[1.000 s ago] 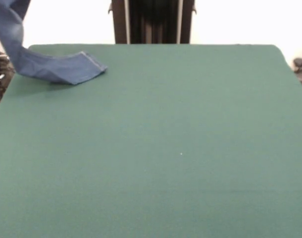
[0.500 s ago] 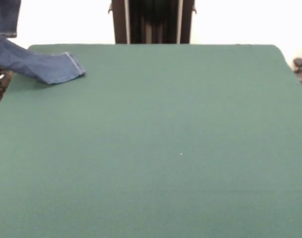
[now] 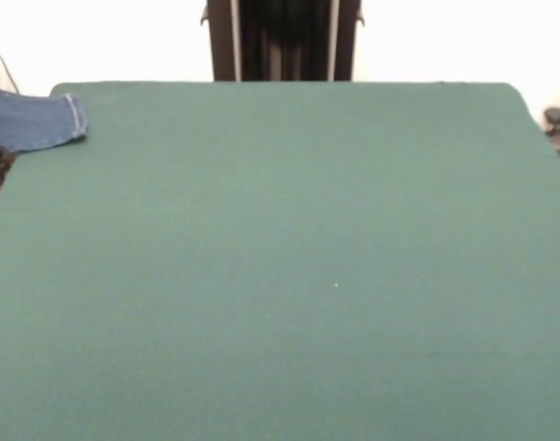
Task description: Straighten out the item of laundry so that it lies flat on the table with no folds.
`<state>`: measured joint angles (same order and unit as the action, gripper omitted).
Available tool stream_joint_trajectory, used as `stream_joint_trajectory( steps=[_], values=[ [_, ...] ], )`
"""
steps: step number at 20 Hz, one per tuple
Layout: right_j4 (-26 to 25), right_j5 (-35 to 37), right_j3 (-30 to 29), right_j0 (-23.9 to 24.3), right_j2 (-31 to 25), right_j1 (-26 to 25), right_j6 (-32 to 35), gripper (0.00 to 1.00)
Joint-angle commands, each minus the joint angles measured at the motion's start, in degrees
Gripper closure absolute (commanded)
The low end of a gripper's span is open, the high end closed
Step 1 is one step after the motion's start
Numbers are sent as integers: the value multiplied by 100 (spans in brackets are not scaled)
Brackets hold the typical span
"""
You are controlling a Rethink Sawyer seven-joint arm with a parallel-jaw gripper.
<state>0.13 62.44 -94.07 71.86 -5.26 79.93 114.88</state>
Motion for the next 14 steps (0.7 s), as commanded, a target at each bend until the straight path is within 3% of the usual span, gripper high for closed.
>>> stream_joint_trajectory(
  steps=[1,14],
  values=[
    [221,429,359,74,-795,-481,-2291,100],
    [54,572,945,448,-1147,-903,-2646,100]
  ],
)
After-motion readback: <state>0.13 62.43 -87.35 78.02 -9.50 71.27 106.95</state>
